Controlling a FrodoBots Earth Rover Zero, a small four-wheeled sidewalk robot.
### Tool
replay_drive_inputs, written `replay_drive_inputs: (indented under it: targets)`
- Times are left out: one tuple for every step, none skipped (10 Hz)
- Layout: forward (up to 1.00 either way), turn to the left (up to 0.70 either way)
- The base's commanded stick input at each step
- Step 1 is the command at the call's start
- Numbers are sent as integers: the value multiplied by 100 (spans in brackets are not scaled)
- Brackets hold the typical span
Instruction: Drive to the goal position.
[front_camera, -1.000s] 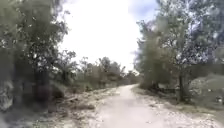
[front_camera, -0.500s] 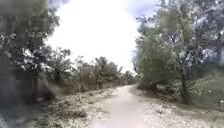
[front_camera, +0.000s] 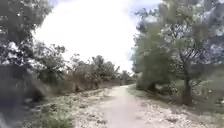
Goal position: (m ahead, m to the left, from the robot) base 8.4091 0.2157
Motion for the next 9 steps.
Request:
replay_drive_inputs:
  targets:
    - [85, 0]
    - [85, 0]
    - [85, 0]
    - [85, 0]
    - [85, 0]
    - [85, 0]
    - [85, 0]
    - [85, 0]
    - [85, 0]
